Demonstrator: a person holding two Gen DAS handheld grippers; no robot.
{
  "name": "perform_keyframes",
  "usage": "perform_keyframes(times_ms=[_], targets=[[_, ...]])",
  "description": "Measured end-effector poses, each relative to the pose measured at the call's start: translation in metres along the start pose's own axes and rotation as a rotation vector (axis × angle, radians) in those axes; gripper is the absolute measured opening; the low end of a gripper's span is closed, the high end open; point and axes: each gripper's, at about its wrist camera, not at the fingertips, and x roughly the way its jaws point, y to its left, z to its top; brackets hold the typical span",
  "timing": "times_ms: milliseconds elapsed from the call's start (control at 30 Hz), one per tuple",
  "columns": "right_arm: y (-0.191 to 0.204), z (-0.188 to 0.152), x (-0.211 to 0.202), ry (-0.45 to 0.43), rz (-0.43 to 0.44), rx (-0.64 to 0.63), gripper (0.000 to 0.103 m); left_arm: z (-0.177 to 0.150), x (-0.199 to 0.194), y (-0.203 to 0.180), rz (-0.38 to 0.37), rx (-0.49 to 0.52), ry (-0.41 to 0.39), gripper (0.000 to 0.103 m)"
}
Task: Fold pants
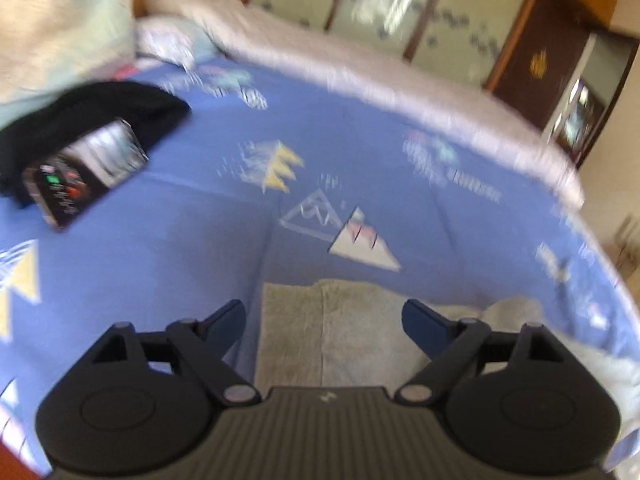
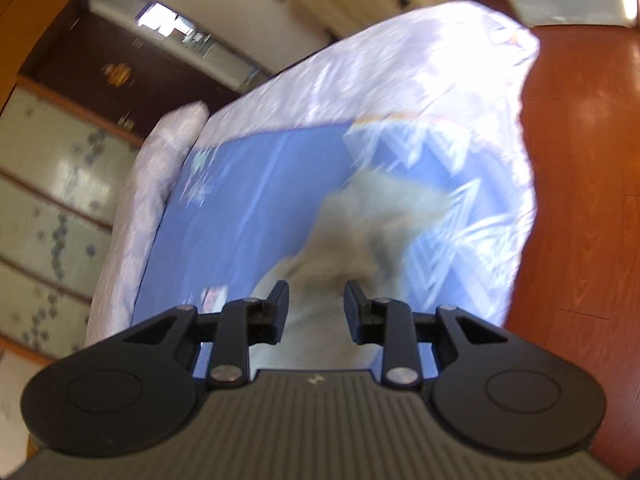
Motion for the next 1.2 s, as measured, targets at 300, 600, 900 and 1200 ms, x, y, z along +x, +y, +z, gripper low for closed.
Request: perform_keyframes(times_ms=[300, 600, 900, 1200], targets=[[0.012, -0.045, 0.048, 0.102, -0.065, -0.086, 0.025, 0.01, -0.02, 0.014, 0.139, -0.129, -0.216, 0.01], [0.026, -0.05, 0.049, 0.098, -0.095, -0.133, 0.026, -0.014, -0.015, 0.032, 0.183, -0.153, -0.098, 0.044], [0.167, -0.134, 0.002, 0.209, 0.341, -0.81, 0.034, -0.051, -0.094, 0.082, 0.047, -0.398, -0.063, 0.053], [0.326, -0.41, -0.036, 0.744, 1.105, -1.745, 0.062, -0.092, -0.106, 0.097, 0.016, -0.56, -0.023, 0.053]])
